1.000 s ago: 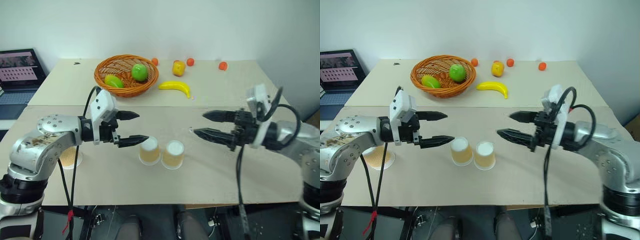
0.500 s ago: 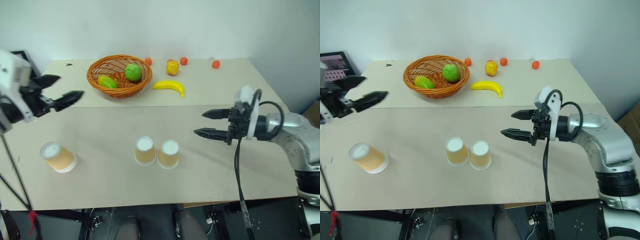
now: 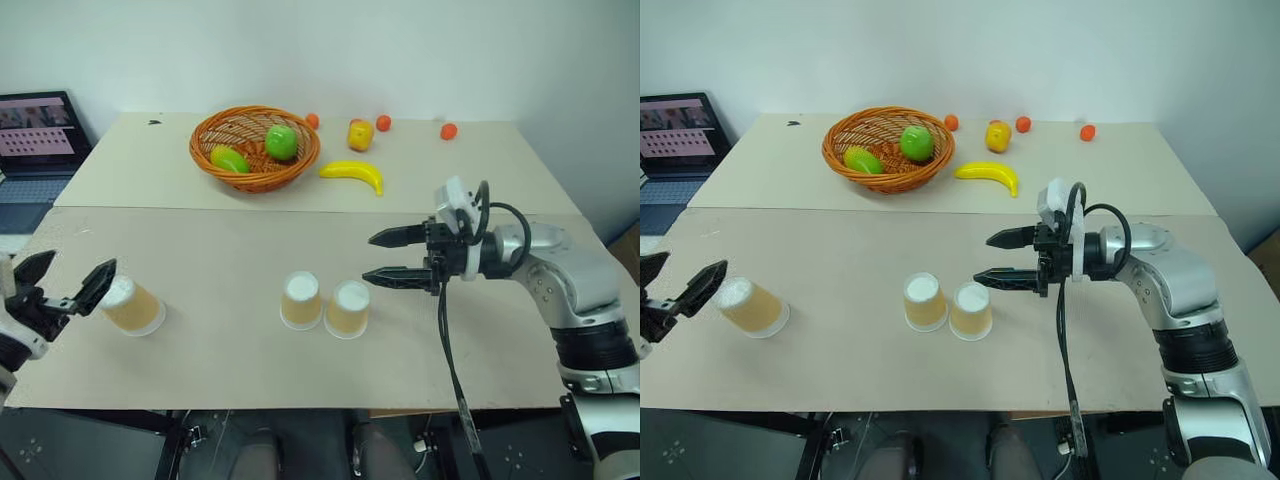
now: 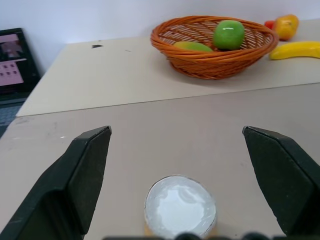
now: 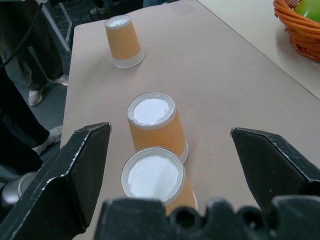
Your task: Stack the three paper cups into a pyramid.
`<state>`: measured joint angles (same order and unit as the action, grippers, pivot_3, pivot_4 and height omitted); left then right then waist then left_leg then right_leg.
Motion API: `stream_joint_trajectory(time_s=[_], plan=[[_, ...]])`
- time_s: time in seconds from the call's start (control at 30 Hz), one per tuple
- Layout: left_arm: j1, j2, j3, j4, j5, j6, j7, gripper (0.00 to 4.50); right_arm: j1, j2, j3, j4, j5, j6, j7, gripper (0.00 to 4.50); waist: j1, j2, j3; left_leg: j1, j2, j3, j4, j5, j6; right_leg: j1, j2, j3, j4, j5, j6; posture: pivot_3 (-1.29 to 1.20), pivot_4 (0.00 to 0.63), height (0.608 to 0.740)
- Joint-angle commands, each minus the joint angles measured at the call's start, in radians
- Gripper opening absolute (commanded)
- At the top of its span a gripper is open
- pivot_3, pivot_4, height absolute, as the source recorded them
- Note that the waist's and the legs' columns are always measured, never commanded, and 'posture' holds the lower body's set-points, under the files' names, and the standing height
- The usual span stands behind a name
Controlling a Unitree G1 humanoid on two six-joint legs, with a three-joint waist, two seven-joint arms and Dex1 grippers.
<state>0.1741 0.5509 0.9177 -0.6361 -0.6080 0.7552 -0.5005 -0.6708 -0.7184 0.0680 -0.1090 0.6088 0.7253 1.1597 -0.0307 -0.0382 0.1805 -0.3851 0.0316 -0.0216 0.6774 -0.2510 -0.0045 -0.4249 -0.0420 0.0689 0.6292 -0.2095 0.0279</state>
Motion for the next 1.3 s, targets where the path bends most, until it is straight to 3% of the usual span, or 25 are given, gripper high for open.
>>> stream_joint_trajectory(time_s=[0.03, 0.4, 0.8, 1.13, 1.23, 1.3], plan=[[0.081, -0.087, -0.007, -0.032, 0.042, -0.118, 0.029, 4.5, -0.03, -0.016, -0.026, -0.004, -0.005, -0.027, 0.018, 4.48, 0.0, 0.0, 0.0, 0.001, 0.0, 0.0, 0.0, 0.0, 0.0, 0.001, 0.0, 0.0, 0.0, 0.0, 0.0, 0.0, 0.15, 0.737], [0.168, -0.251, -0.192, 0.047, 0.145, -0.313, 0.094, 4.5, -0.025, -0.027, -0.056, -0.025, 0.0, -0.008, 0.0, 4.48, -0.011, 0.0, -0.001, 0.001, 0.0, 0.001, 0.001, 0.0, 0.0, 0.001, 0.002, 0.002, 0.001, 0.0, 0.0, 0.0, 0.15, 0.737], [0.037, -0.207, -0.308, 0.223, 0.209, -0.421, 0.137, 4.5, 0.009, -0.054, -0.098, -0.09, 0.016, 0.02, -0.059, 4.48, -0.009, 0.0, -0.001, 0.0, 0.0, 0.001, 0.001, 0.0, 0.0, 0.001, 0.002, 0.002, 0.001, 0.0, 0.0, 0.0, 0.15, 0.737], [-0.064, -0.151, -0.337, 0.271, 0.213, -0.42, 0.161, 4.5, 0.036, -0.065, -0.12, -0.125, 0.028, 0.033, -0.09, 4.48, -0.013, 0.0, -0.001, 0.0, 0.001, 0.0, 0.001, 0.0, 0.0, 0.001, 0.002, 0.001, 0.001, 0.0, 0.0, 0.0, 0.15, 0.737], [-0.065, -0.156, -0.342, 0.28, 0.204, -0.421, 0.164, 3.86, 0.038, -0.064, -0.118, -0.127, 0.022, 0.032, -0.1, 4.5, -0.012, 0.0, -0.001, 0.0, 0.001, 0.001, 0.0, 0.0, 0.0, 0.0, 0.002, 0.002, 0.0, 0.0, 0.0, 0.0, 0.15, 0.737], [-0.065, -0.157, -0.344, 0.283, 0.202, -0.423, 0.166, 2.98, 0.04, -0.063, -0.118, -0.128, 0.02, 0.033, -0.107, 4.5, -0.011, 0.0, -0.001, 0.0, 0.001, 0.0, 0.0, 0.0, 0.0, 0.0, 0.002, 0.001, 0.0, 0.0, 0.0, 0.0, 0.15, 0.737]])
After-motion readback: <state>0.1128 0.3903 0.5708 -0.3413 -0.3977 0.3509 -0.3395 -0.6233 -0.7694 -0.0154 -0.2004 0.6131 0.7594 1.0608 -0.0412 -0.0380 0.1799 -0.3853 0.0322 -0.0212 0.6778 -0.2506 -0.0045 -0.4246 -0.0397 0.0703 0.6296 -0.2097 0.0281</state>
